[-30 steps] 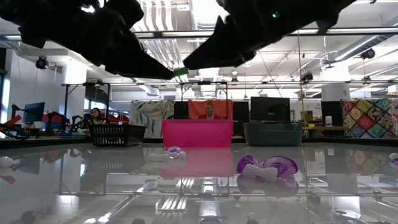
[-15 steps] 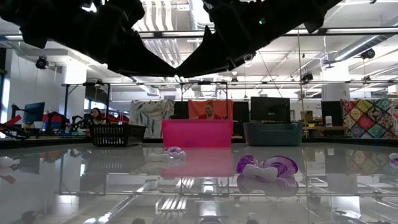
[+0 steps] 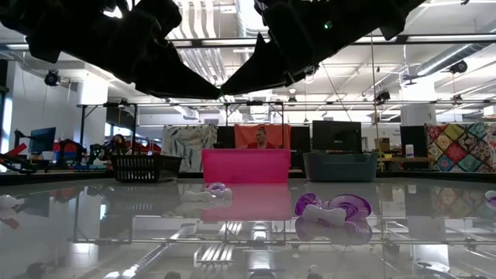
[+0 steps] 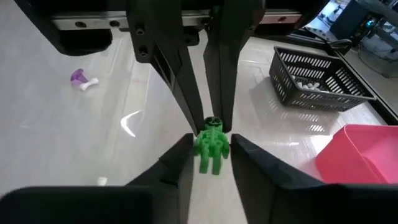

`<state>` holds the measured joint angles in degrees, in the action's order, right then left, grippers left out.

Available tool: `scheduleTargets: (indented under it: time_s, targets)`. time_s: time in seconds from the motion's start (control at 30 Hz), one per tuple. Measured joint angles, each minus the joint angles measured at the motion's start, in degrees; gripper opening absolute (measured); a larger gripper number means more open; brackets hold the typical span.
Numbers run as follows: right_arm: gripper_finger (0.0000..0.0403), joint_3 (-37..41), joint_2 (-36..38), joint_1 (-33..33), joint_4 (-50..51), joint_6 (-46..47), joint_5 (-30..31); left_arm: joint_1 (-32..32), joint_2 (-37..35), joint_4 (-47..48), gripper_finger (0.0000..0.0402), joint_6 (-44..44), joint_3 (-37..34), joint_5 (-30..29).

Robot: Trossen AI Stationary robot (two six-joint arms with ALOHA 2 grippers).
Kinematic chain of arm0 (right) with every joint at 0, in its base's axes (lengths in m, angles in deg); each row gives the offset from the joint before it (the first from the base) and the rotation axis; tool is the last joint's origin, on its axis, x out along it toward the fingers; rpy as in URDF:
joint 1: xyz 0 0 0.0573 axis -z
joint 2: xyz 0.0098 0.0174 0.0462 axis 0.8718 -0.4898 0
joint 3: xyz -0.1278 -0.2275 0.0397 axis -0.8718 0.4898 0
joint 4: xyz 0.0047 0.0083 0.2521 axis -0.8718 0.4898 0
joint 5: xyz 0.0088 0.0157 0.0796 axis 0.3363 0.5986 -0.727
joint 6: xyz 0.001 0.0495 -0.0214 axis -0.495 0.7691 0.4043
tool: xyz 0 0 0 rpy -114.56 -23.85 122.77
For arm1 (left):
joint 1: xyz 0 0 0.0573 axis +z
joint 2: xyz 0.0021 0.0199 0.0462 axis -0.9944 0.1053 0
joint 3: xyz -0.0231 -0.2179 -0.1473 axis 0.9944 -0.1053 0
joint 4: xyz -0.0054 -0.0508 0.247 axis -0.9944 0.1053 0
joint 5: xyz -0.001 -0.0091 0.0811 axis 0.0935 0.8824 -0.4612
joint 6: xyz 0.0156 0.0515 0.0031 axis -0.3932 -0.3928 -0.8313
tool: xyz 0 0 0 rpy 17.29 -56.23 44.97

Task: Sort Halloween decoration
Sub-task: Put the green skeleton toy into the blue bin

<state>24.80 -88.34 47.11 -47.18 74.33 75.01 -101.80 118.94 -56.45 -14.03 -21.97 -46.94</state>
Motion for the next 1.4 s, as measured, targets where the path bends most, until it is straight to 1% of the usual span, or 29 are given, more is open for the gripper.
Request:
scheduleTargets:
  time_s: [0.17,0.3,0.4,0.5,0.73,0.87,1.03,1.13,1.27,1.33,1.4]
  targets:
    - [0.0044,0.0,0.0,0.0,0.1,-0.3,0.0,0.0,0.0,0.1,0.0038,0.0,0.0,0.0]
    - [0.0019,0.0,0.0,0.0,0.3,-0.4,0.0,0.0,0.0,0.3,0.0039,0.5,0.0,-0.1]
    - [0.0016,0.0,0.0,0.0,0.5,-0.2,0.0,0.0,0.0,0.4,0.004,0.5,0.0,-0.1]
    - [0.0015,0.0,0.0,0.0,0.9,-0.2,-0.1,0.0,0.0,0.5,0.005,0.5,0.0,0.0]
    - [0.0014,0.0,1.1,0.1,2.9,1.1,0.0,0.0,0.0,0.6,0.0102,0.5,0.0,0.0]
    - [0.0013,0.0,4.1,1.8,10.2,4.9,-0.1,0.0,-0.8,2.7,0.0131,1.5,0.0,0.2]
    - [0.0013,0.0,10.2,7.1,22.2,11.4,-0.4,-0.1,-3.6,5.2,0.0148,2.6,0.0,0.5]
    - [0.0013,0.0,14.4,12.1,28.1,15.8,-2.7,-0.1,-5.6,5.9,0.015,2.5,0.0,0.6]
    - [0.0013,0.0,19.4,21.4,35.1,23.8,-10.0,-0.1,-7.9,6.5,0.015,2.4,0.0,0.5]
    - [0.0013,0.0,20.7,26.7,38.5,27.7,-14.9,-0.1,-8.5,6.7,0.015,2.4,0.0,0.5]
    - [0.0013,0.0,21.0,31.6,42.2,30.2,-18.3,-0.1,-8.8,6.7,0.015,2.4,0.0,0.5]
